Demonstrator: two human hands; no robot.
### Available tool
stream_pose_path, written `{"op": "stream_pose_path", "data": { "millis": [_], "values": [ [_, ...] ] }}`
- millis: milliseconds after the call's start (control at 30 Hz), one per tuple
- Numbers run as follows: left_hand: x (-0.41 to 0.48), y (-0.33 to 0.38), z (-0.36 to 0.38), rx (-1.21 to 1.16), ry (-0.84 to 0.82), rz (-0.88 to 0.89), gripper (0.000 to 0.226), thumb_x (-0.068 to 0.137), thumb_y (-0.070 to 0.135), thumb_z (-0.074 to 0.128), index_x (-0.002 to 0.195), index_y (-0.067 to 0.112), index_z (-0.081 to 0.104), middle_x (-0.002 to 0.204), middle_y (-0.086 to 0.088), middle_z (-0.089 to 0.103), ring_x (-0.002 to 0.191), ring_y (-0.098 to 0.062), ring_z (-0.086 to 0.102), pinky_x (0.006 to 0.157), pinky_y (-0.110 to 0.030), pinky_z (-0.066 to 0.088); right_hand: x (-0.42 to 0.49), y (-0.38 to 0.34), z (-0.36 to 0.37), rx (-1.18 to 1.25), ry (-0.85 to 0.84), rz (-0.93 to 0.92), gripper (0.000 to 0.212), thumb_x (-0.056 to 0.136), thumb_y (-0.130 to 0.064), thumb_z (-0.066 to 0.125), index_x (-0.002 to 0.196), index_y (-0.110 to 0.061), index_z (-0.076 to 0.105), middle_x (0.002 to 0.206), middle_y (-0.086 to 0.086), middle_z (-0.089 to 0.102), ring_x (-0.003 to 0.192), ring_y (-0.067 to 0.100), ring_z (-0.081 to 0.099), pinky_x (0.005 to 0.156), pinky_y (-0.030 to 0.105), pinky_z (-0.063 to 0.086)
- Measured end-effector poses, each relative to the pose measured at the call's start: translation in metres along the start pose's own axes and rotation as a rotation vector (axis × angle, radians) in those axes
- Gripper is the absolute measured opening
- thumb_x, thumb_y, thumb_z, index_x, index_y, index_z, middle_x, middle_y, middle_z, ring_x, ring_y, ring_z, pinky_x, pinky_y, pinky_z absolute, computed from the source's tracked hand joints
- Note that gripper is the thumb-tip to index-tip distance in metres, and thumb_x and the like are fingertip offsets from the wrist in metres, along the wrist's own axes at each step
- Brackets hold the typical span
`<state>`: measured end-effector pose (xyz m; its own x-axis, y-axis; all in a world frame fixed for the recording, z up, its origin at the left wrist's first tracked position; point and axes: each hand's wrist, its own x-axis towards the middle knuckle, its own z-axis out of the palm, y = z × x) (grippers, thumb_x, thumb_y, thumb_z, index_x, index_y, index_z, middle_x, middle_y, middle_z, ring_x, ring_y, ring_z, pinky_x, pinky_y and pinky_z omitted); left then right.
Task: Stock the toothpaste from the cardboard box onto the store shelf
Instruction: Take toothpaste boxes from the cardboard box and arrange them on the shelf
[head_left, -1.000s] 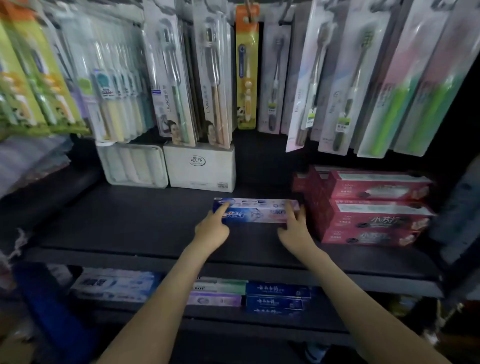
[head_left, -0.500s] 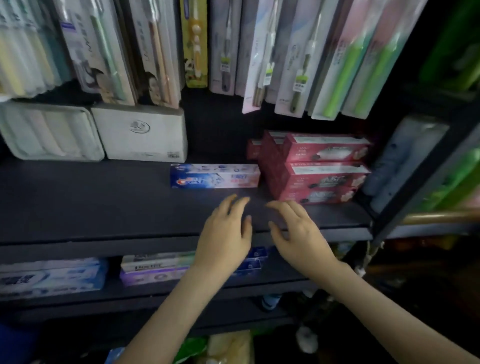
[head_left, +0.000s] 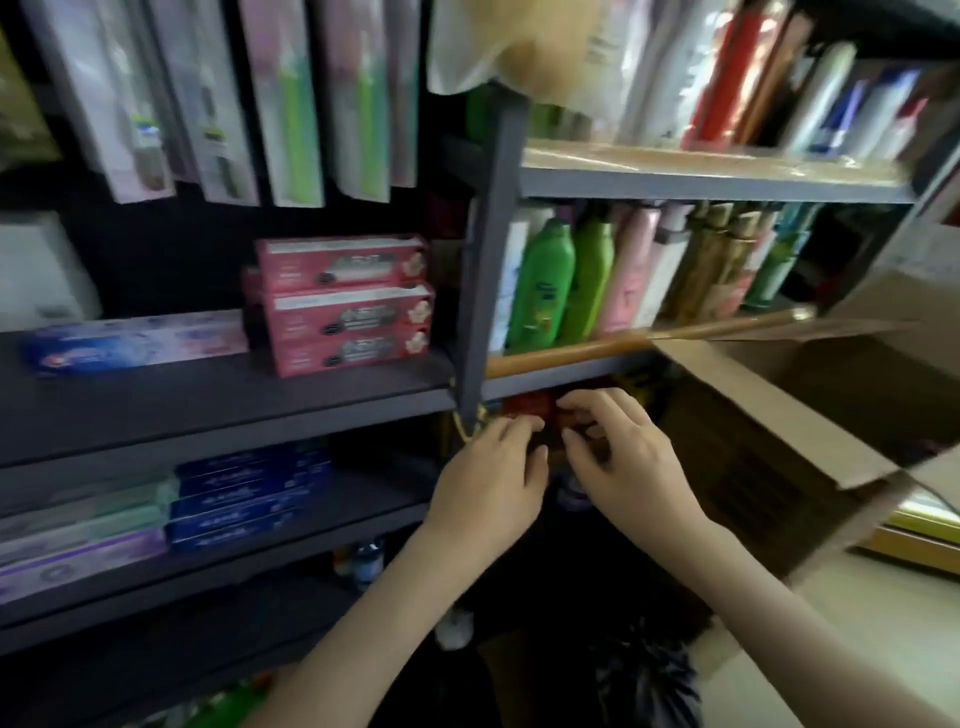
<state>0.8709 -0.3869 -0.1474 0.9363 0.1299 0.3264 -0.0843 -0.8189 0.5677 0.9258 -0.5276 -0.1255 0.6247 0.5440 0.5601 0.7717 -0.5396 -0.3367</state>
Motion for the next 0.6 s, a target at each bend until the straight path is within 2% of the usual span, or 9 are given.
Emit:
{"op": "stream_pose_path", "data": {
  "millis": [67, 133, 233, 300, 433, 600],
  "values": [
    [0.011, 0.05, 0.03, 0.003, -0.005, 0.022, 0.038, 0.101, 0.036, 0.042, 0.138, 0.027, 0.045, 0.133, 0.009, 0.05, 0.115, -0.014, 0.053, 0.088, -0.031, 0.049, -0.026, 0.043, -0.041, -0.002, 0.029, 0.036, 0.027, 0.086, -0.005, 0.065, 0.112, -0.01, 0.061, 0.107, -0.003, 0.056, 0.1, 0.015, 0.057, 0.087, 0.025, 0.049],
    [0.022, 0.098, 0.061, 0.022, -0.052, 0.054, 0.045, 0.098, 0.041, 0.044, 0.141, 0.028, 0.04, 0.138, 0.008, 0.044, 0.123, -0.014, 0.047, 0.092, -0.025, 0.043, -0.05, 0.088, -0.083, 0.009, 0.013, 0.064, 0.028, 0.088, -0.008, 0.063, 0.115, -0.014, 0.06, 0.108, -0.009, 0.053, 0.101, 0.009, 0.055, 0.089, 0.019, 0.046],
    [0.044, 0.171, 0.105, 0.187, -0.252, 0.093, 0.067, 0.095, 0.05, 0.047, 0.151, 0.025, 0.02, 0.154, 0.001, 0.024, 0.139, -0.022, 0.028, 0.108, -0.034, 0.035, -0.079, 0.154, -0.142, -0.038, -0.027, 0.095, 0.028, 0.089, -0.01, 0.061, 0.116, -0.018, 0.059, 0.105, -0.013, 0.048, 0.098, 0.002, 0.048, 0.087, 0.004, 0.036],
    [0.063, 0.214, 0.128, 0.263, -0.358, 0.129, 0.073, 0.095, 0.051, 0.048, 0.153, 0.023, 0.014, 0.157, -0.001, 0.019, 0.142, -0.024, 0.021, 0.113, -0.038, 0.03, -0.091, 0.193, -0.175, -0.075, -0.068, 0.13, 0.026, 0.091, -0.012, 0.06, 0.115, -0.02, 0.057, 0.105, -0.015, 0.045, 0.096, -0.002, 0.044, 0.084, -0.002, 0.03],
    [0.11, 0.268, 0.173, 0.317, -0.473, 0.18, 0.07, 0.096, 0.052, 0.045, 0.153, 0.023, 0.016, 0.152, -0.002, 0.03, 0.138, -0.024, 0.031, 0.108, -0.041, 0.037, -0.101, 0.265, -0.219, -0.091, -0.151, 0.199, 0.025, 0.094, -0.017, 0.055, 0.118, -0.023, 0.055, 0.109, -0.016, 0.041, 0.101, 0.0, 0.041, 0.082, 0.0, 0.028],
    [0.163, 0.283, 0.236, 0.411, -0.556, 0.057, 0.065, 0.096, 0.052, 0.045, 0.15, 0.02, 0.025, 0.148, -0.005, 0.033, 0.132, -0.028, 0.04, 0.101, -0.043, 0.042, -0.093, 0.355, -0.237, -0.103, -0.131, 0.266, 0.029, 0.091, -0.009, 0.058, 0.119, -0.016, 0.058, 0.107, -0.009, 0.045, 0.102, 0.011, 0.048, 0.082, 0.001, 0.028]
  ]
}}
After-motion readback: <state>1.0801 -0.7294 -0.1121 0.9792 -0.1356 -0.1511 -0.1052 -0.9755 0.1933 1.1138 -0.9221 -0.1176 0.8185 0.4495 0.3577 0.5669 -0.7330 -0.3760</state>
